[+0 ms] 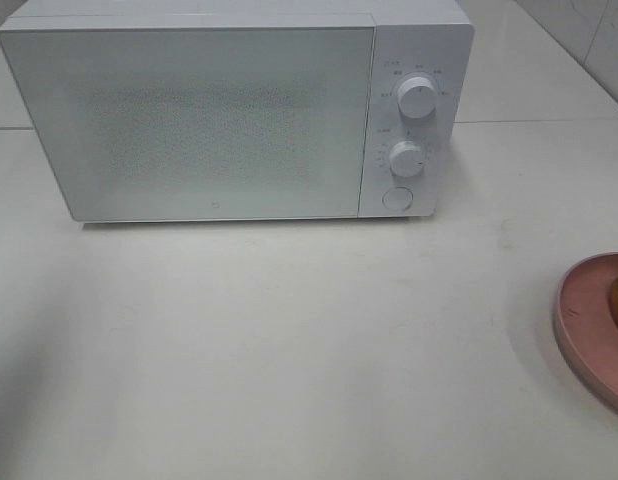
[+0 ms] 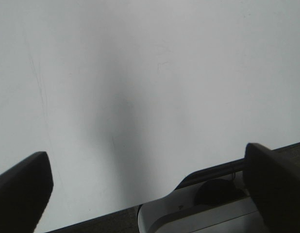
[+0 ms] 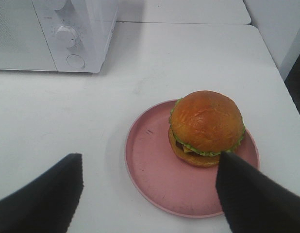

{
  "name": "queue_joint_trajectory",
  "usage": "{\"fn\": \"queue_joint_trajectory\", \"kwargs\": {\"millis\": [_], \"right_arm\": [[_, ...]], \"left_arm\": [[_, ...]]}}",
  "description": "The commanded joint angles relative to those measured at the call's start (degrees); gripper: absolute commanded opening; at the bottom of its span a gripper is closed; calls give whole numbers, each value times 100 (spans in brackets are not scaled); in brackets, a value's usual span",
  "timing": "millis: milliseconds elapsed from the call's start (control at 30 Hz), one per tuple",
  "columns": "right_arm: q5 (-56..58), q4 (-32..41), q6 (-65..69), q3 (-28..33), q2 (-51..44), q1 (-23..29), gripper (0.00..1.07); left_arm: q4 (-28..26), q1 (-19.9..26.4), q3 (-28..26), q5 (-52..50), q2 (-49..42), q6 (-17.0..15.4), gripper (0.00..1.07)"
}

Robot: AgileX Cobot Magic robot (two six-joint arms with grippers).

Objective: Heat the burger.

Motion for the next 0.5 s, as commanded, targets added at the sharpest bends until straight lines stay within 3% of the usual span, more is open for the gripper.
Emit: {"fn": "queue_joint_trajectory", "kwargs": {"millis": [33, 100, 167, 400, 500], "right_arm": [[11, -11, -23, 11, -189, -17, 74], [11, -11, -23, 11, -189, -17, 74], [11, -11, -23, 11, -189, -17, 74], [11, -11, -23, 11, -189, -17, 74], [11, -11, -23, 11, -189, -17, 74]], "left_arm": [[138, 6, 476, -52, -567, -120, 100], [160, 6, 596, -86, -693, -126, 100], [258, 6, 1169, -292, -1324, -138, 100], [269, 6, 1753, -361, -2172, -143, 100], [286, 6, 1982, -361, -2630, -332, 100]]}}
